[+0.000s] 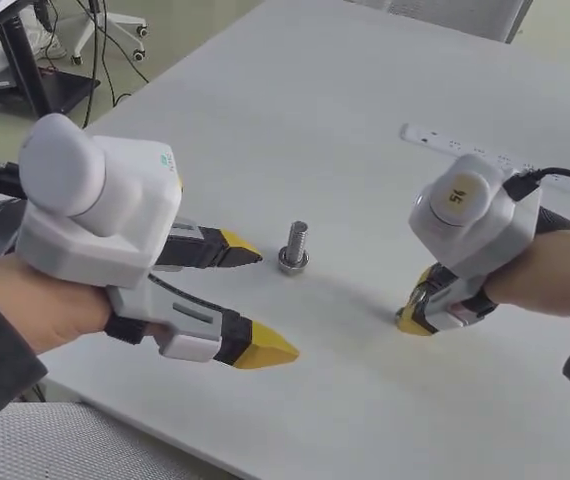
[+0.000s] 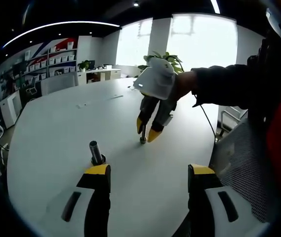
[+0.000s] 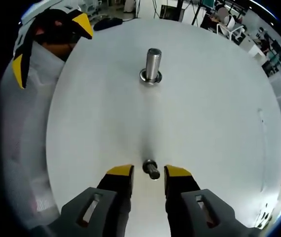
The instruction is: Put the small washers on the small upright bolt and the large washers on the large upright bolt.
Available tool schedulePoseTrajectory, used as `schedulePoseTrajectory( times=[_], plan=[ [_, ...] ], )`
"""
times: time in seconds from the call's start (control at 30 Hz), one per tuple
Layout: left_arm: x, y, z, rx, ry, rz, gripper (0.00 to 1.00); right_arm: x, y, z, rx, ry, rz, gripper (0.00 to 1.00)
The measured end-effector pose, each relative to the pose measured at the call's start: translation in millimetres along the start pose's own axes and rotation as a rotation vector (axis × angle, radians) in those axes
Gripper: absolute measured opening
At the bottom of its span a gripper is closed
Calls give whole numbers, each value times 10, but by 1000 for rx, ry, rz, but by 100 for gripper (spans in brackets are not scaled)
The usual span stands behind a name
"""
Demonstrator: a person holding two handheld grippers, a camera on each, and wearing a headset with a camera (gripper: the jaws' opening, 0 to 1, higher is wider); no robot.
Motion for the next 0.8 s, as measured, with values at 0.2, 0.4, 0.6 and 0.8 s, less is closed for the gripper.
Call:
schedulePoseTrajectory(
  times=[0.2,0.4,0.6,0.8],
  plan=[
    [-5,0,4,2,1,1,63,-4,1,-47,9,-45,18,36],
    [-12,-1,13,5,0,3,63,20,-2,-83,23,-89,36,44],
    [-16,-2,19,7,-1,3,63,15,23,-136,18,-149,69,55],
    [-19,-4,29,11,0,4,63,48,38,-162,21,-180,80,62]
  ],
)
Point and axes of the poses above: the centre of the closed fingertips' face, and the gripper's own axes: z roughly forward along the fingers, y roughly to its left, x roughly out of its underside, the point moved 7 cm from there along -z, roughly backward along the fingers, and after that the axes turned 14 degrees about z, right-handed, at the moved point
